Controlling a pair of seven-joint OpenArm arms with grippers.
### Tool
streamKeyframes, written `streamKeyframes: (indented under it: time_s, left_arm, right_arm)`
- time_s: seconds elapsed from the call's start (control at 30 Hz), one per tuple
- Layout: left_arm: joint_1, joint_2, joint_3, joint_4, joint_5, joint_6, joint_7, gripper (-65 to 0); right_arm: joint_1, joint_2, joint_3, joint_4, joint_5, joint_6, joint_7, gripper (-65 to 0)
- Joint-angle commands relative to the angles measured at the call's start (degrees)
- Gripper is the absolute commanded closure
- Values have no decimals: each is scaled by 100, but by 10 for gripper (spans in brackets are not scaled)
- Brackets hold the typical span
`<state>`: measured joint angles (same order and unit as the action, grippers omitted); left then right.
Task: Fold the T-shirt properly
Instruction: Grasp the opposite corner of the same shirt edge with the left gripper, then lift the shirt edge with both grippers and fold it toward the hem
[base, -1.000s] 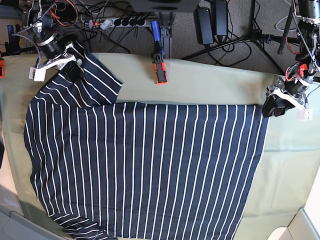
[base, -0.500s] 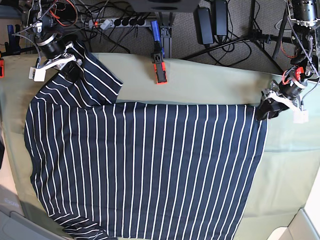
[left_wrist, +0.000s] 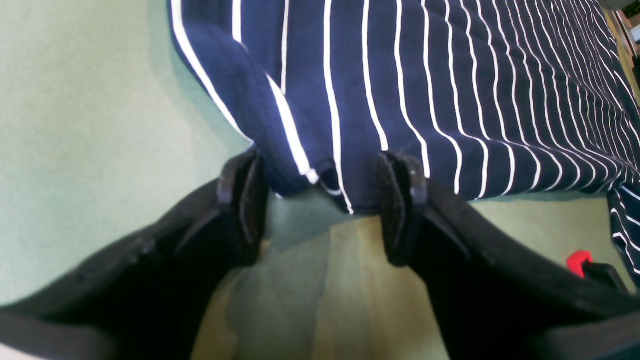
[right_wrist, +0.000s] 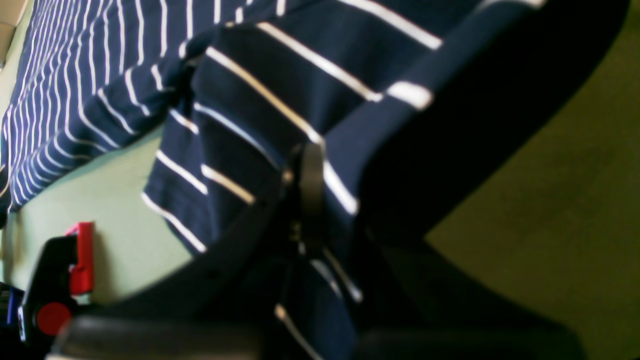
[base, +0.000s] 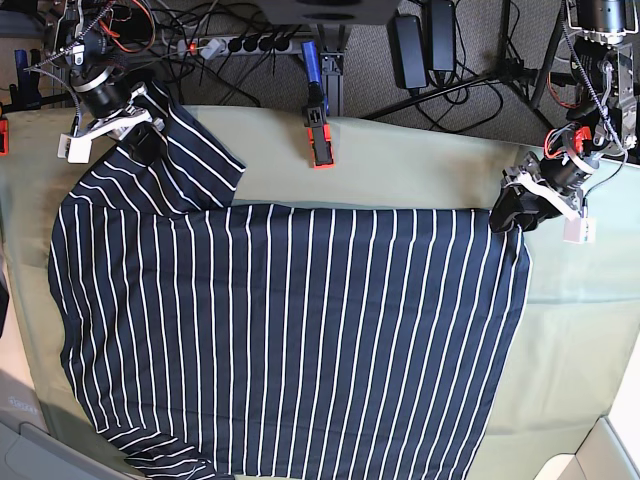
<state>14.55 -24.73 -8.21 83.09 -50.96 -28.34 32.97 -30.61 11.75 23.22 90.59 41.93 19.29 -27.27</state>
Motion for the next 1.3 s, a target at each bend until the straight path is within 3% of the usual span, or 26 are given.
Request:
streamKeyframes:
  time_s: [0.0,0.17,0.2,0.27,0.4,0.43,0.67,0.97,1.27]
  left_arm:
    - [-61,-61,-26,68,-74,85,-61,-316]
    - [-203,31,-26,68,-15,66,-63,-20]
    - [-219,35,-26,68,76,61,-66,0]
    - [-216,37,-26,68,280,-42,-107,0]
    - [-214,-42,-28,72,122,-1099,-101,0]
    - [-210,-76,-44,76,-4,-1166,-96,0]
    - [-118,-415,-125,98,-634,-1166,129,0]
    - [153,-514,-125,632,-815,-1166,219,0]
    - [-251,-514,-146,837,-636,-1166,153,0]
  right_arm:
    - [-55,46,0,7,-212,-197,-251,0]
    - [-55,44,0,7,-210,-197,-251,0]
    - [-55,44,0,7,-210,-195,-251,0]
    - [-55,46,2,7,-212,-195,-256,0]
    - [-52,48,79,48,-199,-192,-577,0]
    - [-52,48,138,107,-153,-192,-697,0]
    - [-358,162,905,643,702,214,-1266,0]
    - [-699,573,1091,1119,848,214,-1285,0]
    - [-225,1010,1095,1432,839,348,-1268,0]
